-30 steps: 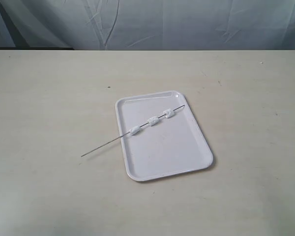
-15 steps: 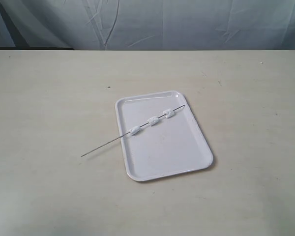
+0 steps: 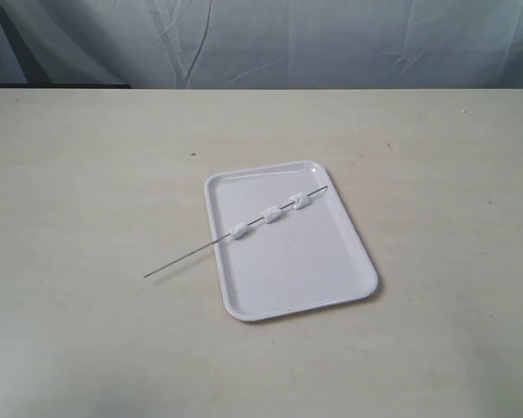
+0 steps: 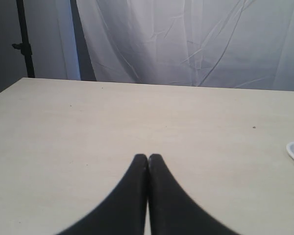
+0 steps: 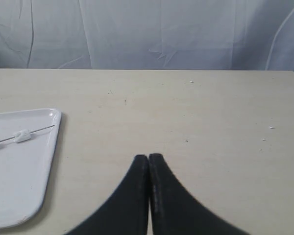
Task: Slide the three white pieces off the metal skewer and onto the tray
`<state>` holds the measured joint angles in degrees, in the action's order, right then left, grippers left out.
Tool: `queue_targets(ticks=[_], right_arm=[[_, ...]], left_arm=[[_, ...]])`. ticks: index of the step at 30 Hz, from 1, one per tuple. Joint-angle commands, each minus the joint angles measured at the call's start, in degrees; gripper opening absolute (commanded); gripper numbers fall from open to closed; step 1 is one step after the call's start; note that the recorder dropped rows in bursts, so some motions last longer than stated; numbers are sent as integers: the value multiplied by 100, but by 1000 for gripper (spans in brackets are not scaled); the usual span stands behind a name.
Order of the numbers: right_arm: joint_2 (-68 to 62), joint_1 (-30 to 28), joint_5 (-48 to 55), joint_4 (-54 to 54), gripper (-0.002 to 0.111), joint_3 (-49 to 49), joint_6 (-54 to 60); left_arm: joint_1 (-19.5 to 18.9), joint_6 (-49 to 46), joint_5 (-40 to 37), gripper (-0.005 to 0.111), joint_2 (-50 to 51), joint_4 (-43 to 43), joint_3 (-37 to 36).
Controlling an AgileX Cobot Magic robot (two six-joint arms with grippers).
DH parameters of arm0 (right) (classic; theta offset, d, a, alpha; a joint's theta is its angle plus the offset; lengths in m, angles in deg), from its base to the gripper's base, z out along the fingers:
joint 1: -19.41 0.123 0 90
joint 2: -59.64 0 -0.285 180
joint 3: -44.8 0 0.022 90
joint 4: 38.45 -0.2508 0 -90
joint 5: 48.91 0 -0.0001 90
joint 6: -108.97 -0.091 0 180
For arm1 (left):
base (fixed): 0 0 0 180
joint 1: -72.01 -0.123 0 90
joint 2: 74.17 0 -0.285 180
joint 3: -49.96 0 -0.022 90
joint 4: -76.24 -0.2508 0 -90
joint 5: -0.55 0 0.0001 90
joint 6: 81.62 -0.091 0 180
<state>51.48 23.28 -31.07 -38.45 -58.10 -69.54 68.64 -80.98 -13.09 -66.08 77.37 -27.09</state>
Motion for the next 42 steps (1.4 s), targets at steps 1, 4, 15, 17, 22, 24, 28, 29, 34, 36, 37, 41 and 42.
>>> queue_targets(ticks=[1, 4, 15, 17, 22, 24, 28, 29, 34, 36, 37, 41, 42], right_arm=[[37, 10, -38, 40, -1, 12, 7], [37, 10, -201, 39, -1, 12, 7], [37, 10, -4581, 116, -1, 12, 7], [37, 10, -5003, 116, -1, 12, 7], [37, 10, -5200, 116, -1, 12, 7], [37, 10, -5814, 116, -1, 12, 7], [37, 10, -6626, 116, -1, 12, 7], [37, 10, -6740, 91, -1, 12, 7], [37, 20, -4476, 402, -1, -499, -1903], [37, 20, -3385, 574, -1, -879, -2341], [-75, 20, -3015, 630, -1, -1086, -2329], [-757, 20, -2746, 1238, -1, -1838, -2329], [-1023, 31, -2740, 1300, -1, -2014, -2329]], left_arm=[[28, 29, 86, 0, -30, -289, -16], [28, 29, 425, 0, -30, -491, -16], [28, 29, 4555, 0, -30, -1766, -16], [28, 29, 5033, 0, -30, -1766, -16], [28, 79, 5629, 0, -30, -1768, -16], [28, 77, 6054, 0, -30, -1728, -16], [28, 67, 5920, 0, -30, -1774, -16], [28, 67, 5909, 0, -30, -1785, -16], [28, 1677, 5169, 0, 77, -2525, 383], [28, 1905, 4730, 0, 285, -3232, 724], [28, 1910, 4618, 0, 456, -3500, 919], [28, 1910, 4592, 0, 1451, -3944, 1679], [38, 1910, 4592, 0, 1713, -3954, 1873]])
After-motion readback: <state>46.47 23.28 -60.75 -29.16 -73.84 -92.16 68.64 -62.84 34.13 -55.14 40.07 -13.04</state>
